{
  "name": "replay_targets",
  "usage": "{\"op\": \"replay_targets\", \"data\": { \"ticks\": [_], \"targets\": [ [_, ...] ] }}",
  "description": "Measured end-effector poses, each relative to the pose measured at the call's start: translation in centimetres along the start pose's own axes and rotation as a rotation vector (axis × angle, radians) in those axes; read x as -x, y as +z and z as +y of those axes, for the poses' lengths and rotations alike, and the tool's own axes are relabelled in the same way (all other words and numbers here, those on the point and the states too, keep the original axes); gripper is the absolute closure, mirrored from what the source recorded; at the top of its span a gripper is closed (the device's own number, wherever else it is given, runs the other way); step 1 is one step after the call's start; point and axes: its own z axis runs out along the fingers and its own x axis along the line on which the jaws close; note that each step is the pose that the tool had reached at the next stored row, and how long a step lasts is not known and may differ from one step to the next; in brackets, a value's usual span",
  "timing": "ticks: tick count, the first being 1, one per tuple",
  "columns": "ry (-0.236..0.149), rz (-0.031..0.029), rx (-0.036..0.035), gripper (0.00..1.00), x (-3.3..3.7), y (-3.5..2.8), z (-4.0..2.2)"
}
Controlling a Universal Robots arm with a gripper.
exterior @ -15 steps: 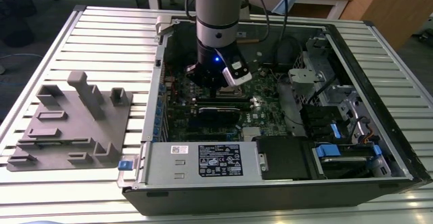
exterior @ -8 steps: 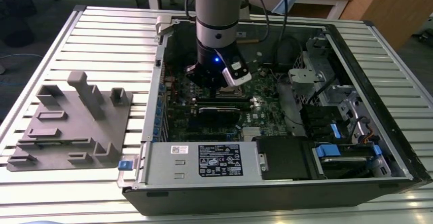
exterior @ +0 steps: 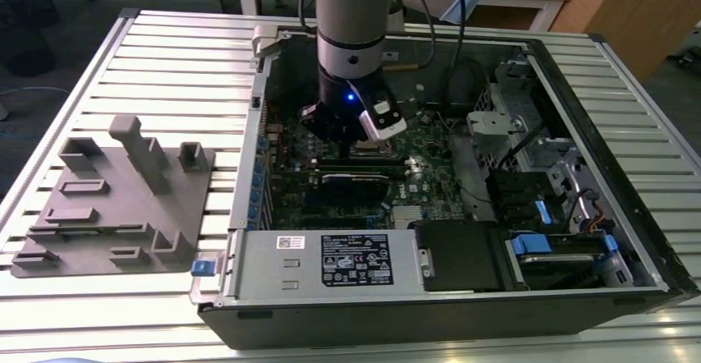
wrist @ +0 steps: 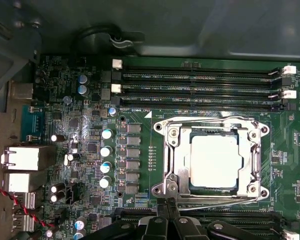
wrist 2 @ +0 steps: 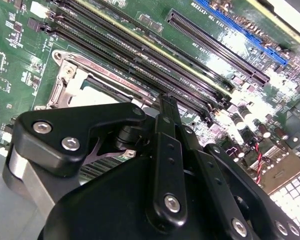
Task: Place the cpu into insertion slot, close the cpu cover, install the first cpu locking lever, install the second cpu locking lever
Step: 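Install the second cpu locking lever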
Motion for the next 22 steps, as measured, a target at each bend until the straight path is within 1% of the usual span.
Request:
{"op": "replay_targets", "data": {
  "ticks": [1,2,6,9,10,17,22],
  "targets": [
    [0.0,-0.0001,0.0004,0.89,-0.01,0.01,0.0],
    [0.0,0.0,0.0022,0.89,-0.05,0.03,-0.01],
    [0.0,-0.0001,0.0145,0.89,-0.22,0.12,0.0],
    [0.001,-0.0005,0.0356,0.89,-0.3,0.17,-0.01],
    [0.001,-0.0005,0.0391,0.89,-0.31,0.18,-0.01],
    [0.001,-0.0005,0.0405,0.89,-0.3,0.2,-0.04],
    [0.002,-0.0007,0.0494,0.89,-0.31,0.13,-0.14]
  ]
}}
